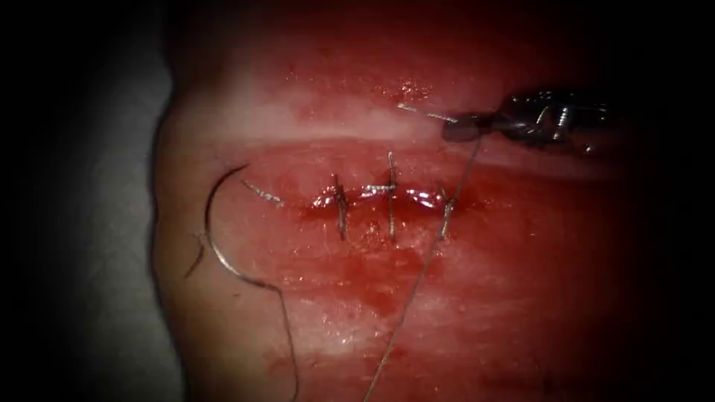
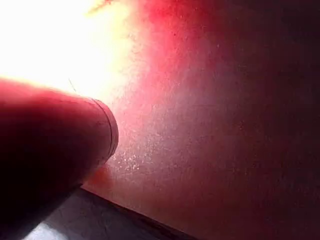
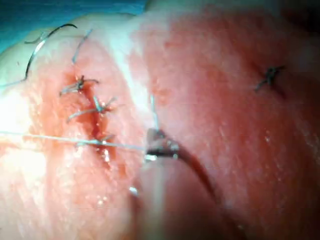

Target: Wound Closure

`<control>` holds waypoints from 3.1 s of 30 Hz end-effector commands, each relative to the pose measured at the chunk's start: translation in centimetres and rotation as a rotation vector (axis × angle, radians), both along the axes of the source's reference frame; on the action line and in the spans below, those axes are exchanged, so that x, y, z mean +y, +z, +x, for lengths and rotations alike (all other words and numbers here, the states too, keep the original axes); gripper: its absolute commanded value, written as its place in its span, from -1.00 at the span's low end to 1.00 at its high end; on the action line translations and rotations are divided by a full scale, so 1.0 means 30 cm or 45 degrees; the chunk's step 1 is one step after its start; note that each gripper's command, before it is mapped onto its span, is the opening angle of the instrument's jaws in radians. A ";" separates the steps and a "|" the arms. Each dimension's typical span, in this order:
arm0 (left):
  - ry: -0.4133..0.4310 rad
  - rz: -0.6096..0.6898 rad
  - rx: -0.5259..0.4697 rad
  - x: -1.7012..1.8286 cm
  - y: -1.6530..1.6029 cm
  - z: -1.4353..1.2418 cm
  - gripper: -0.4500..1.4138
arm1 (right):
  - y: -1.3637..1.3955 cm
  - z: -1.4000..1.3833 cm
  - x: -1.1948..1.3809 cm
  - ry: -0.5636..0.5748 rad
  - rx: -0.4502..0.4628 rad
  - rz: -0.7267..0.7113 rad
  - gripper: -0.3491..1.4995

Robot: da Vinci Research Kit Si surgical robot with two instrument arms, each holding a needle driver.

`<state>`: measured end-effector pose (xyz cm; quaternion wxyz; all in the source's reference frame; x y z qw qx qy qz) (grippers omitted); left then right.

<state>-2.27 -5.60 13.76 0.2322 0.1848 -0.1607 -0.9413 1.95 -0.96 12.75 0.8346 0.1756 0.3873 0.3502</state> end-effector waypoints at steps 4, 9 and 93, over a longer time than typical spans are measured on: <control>0.005 0.012 0.003 -0.006 0.001 -0.0010 -1.00 | 0.0026 0.0018 -0.0017 0.000 -0.001 0.002 -1.00; 0.009 0.015 -0.003 -0.006 0.000 -0.0001 -1.00 | 0.0027 0.0018 -0.0016 -0.003 0.003 -0.004 -1.00; -0.286 -0.111 -0.145 0.146 0.032 -0.0264 -1.00 | -0.0475 0.0138 -0.0369 -0.136 0.773 -0.554 -1.00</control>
